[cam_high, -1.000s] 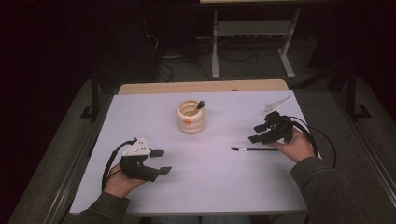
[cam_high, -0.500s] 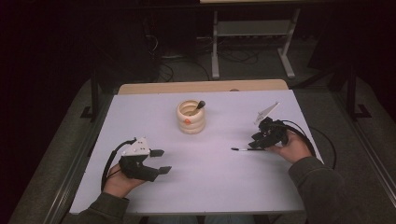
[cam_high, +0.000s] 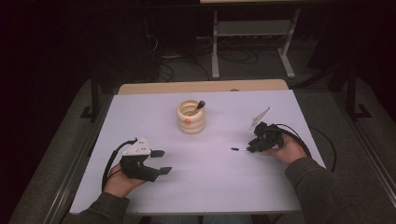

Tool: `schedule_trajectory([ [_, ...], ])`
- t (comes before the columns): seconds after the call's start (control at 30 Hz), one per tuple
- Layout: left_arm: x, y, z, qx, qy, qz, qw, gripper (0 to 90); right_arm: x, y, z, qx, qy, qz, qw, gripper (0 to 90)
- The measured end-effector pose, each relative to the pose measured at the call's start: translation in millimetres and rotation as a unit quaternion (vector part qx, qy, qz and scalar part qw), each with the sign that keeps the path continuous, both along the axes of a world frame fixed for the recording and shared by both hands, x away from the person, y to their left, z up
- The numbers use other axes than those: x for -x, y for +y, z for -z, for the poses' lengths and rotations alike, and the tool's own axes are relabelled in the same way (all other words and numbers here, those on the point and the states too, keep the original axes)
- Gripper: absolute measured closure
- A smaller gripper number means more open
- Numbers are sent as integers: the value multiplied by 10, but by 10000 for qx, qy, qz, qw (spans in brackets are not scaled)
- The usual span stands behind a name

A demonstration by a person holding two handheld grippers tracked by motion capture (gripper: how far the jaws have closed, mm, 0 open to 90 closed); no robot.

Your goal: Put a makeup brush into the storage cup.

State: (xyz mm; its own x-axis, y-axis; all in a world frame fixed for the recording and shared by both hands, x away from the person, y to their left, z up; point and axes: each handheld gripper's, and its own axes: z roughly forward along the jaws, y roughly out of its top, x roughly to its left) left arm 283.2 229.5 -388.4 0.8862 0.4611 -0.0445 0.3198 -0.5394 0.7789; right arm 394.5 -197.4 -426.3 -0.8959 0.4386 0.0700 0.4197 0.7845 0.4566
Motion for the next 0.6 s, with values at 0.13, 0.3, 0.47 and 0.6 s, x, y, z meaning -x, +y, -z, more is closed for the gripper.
schedule_trajectory([
  [0.13, -8, 10, 2, 4, 9, 25, 10000, 339, 10, 45, 20, 149, -84, -96, 9998, 750],
  [0.3, -13, 16, 1, 13, -2, 9, 10000, 338, 27, 85, 14, 338, -269, -318, 9986, 801],
  [0.47, -13, 13, 3, 18, 10, 8, 10000, 339, 26, 94, 10, 378, -283, -442, 9979, 830],
  [0.6, -13, 17, 0, 13, -9, 17, 10000, 339, 10, 80, 14, 306, -176, -408, 9985, 847],
])
